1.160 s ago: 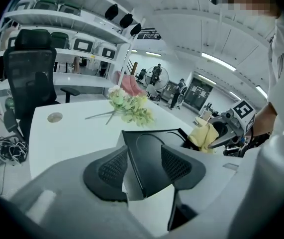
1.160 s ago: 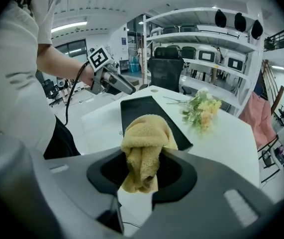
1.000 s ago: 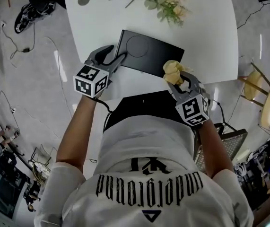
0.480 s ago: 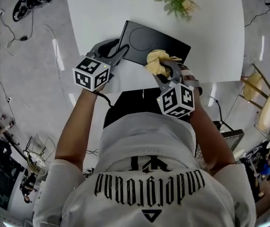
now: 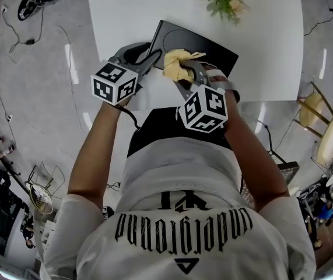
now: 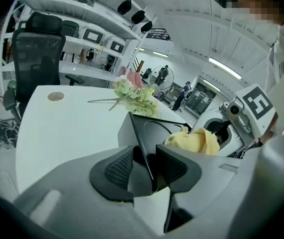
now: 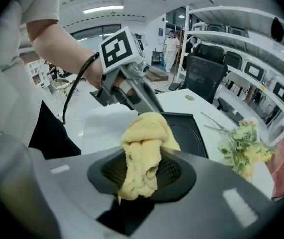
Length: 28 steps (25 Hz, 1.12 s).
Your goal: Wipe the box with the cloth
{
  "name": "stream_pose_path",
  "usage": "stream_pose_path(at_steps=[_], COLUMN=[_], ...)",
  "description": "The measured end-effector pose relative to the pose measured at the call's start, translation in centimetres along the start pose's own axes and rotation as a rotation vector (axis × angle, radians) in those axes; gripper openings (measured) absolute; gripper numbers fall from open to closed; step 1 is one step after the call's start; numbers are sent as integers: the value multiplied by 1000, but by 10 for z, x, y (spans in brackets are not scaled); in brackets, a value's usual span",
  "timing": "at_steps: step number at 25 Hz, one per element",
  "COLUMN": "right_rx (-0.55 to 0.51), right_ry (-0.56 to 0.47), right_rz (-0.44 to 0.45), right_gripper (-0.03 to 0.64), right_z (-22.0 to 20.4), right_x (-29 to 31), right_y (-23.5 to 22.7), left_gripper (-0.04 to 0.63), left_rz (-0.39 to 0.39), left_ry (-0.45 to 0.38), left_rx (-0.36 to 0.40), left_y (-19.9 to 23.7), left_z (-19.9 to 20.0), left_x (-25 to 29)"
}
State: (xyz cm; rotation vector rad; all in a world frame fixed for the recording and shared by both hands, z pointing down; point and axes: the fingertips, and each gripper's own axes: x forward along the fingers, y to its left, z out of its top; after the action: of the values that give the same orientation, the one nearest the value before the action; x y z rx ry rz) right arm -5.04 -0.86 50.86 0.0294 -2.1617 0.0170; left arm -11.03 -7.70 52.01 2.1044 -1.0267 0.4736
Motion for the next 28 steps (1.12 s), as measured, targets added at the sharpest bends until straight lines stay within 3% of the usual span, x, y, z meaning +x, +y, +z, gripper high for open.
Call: stream_pose_path(at_steps=[9,14,20,24,28], right_rx=[101,79,103,132,72], right_ry=[148,158,161,150,117], right_rz=[-64,-94,-175,-145,-102], right_gripper=[120,121,121,123,120], right_z=[-99,-102,-107,-102,-79], right_x=[-73,-71,-73,-71,-50], right_y=[0,-15,-83,-100,-93], left_gripper=[155,156,156,156,156], left_rz=[-20,-29,-53,-64,-65], left_ry=[17,31,51,55,58], left_rx=[14,51,56,50,51], left_y=[-5,-12,-11,-11,-11], left_z=[-2,-3,-2,-3,-3], left_x=[1,3,4,6,8])
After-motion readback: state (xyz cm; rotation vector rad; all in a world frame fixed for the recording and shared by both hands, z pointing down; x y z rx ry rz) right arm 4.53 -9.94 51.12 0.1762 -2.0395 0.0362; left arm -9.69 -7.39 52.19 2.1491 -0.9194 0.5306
